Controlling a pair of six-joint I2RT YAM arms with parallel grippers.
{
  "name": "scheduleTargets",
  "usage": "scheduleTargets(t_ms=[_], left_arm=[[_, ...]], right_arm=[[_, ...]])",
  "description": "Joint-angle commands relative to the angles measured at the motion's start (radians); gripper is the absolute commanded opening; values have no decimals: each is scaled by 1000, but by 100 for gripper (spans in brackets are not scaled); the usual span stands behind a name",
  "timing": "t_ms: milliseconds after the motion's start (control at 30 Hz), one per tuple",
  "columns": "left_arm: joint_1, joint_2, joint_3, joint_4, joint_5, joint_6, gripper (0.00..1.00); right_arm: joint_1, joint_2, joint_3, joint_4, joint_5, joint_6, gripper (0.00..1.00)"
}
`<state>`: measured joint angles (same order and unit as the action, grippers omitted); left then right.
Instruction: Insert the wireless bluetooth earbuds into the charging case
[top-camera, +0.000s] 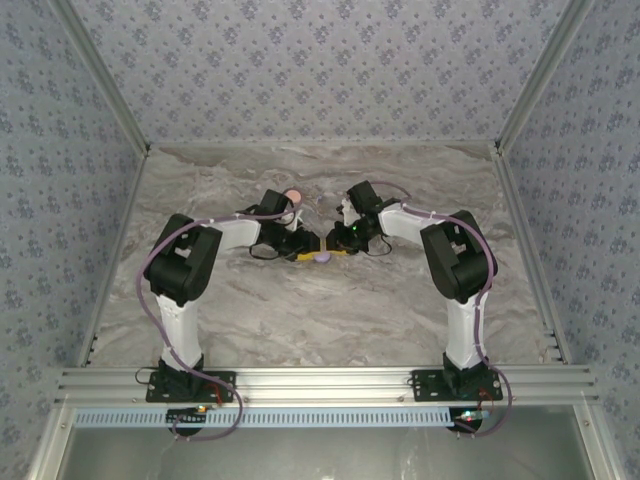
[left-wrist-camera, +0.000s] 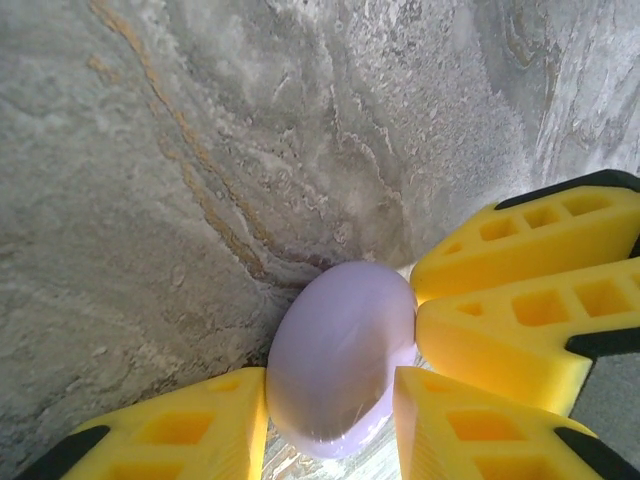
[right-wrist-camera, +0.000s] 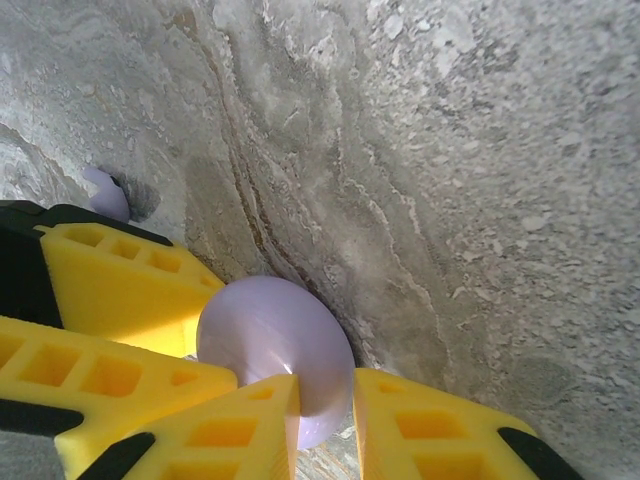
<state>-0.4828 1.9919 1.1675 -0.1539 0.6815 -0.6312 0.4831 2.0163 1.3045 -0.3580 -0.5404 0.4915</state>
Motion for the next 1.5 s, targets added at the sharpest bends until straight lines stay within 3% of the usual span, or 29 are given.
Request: scheduleTargets(t_ms=[0, 333, 633, 967, 1100, 1467], left_arm=[[-8, 13, -8, 52, 48, -31, 37], [-8, 7, -34, 157, 98, -109, 34], [-9, 8, -31, 154, 96, -116, 31], [-9, -2, -14, 79, 41, -78, 21], [-10, -20, -7, 55, 16, -59, 16], [15, -192, -39, 167, 28, -22, 17]], right_arm=[[-4, 21, -26, 2, -9, 25, 22], [-11, 22, -38, 31, -26, 41, 22], [-17, 21, -42, 46, -39, 47, 22], [-26, 3, -42, 38, -29, 43, 24], [-35, -34, -57, 38, -17, 41, 30], [-141, -260, -103, 63, -99, -38, 40]])
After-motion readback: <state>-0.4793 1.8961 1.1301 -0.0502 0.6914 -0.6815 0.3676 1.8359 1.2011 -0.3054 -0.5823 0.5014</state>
